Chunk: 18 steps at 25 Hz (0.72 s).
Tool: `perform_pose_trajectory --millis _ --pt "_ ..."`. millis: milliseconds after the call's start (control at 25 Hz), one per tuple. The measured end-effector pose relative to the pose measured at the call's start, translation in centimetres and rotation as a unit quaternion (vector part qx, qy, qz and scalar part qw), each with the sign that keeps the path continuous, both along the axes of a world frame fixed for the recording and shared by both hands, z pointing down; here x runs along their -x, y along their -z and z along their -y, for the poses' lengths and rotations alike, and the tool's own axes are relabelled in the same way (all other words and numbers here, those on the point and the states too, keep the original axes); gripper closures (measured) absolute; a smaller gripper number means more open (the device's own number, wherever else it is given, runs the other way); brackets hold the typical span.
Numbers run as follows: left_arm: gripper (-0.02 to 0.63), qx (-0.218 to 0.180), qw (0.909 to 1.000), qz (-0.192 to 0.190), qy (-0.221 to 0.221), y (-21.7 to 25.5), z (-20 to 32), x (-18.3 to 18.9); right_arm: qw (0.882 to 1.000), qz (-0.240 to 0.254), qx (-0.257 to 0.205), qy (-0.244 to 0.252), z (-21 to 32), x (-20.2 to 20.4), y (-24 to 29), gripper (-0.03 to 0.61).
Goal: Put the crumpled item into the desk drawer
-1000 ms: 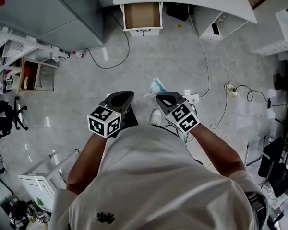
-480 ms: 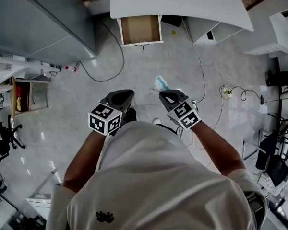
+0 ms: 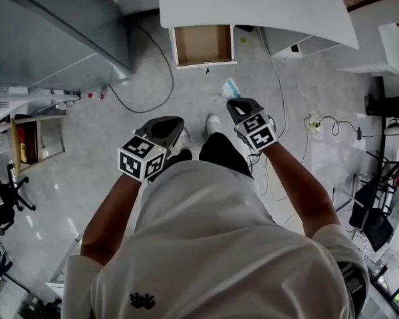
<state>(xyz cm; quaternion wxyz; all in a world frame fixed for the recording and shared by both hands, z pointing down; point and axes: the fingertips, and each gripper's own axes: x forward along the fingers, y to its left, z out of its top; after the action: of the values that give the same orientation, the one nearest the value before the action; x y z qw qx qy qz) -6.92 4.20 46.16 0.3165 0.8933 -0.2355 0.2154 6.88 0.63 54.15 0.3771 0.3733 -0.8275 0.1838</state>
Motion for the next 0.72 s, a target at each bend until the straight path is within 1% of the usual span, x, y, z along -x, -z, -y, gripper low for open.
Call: perform_pose_trajectory --millis 120,240,360,520,720 --pt "0.583 0.005 0.9999 -0.004 0.009 -0.1 1.8 -0.4 1.000 0.007 0.013 -0.013 4.0 -0.2 -2.0 0.549" --pt "0.583 0.008 0.9998 0.003 0.018 -0.1 3.5 -0.7 1.000 0.000 0.015 -0.012 7.9 -0.6 -4.3 0.549" --pt "0.583 0.008 0.9995 0.015 0.028 0.2 5.6 -1.5 1.000 -0.016 0.014 0.001 11.9 -1.5 -6.6 0.549" --pt "0.583 0.017 0.9986 0.020 0.046 0.2 8.2 -2.8 0.999 -0.041 0.024 0.016 16.6 -2.8 -10.6 0.549" --pt "0.583 0.029 0.9973 0.023 0.064 -0.1 10.4 -4.3 0.997 -0.060 0.042 0.038 20.8 -3.6 -14.8 0.549"
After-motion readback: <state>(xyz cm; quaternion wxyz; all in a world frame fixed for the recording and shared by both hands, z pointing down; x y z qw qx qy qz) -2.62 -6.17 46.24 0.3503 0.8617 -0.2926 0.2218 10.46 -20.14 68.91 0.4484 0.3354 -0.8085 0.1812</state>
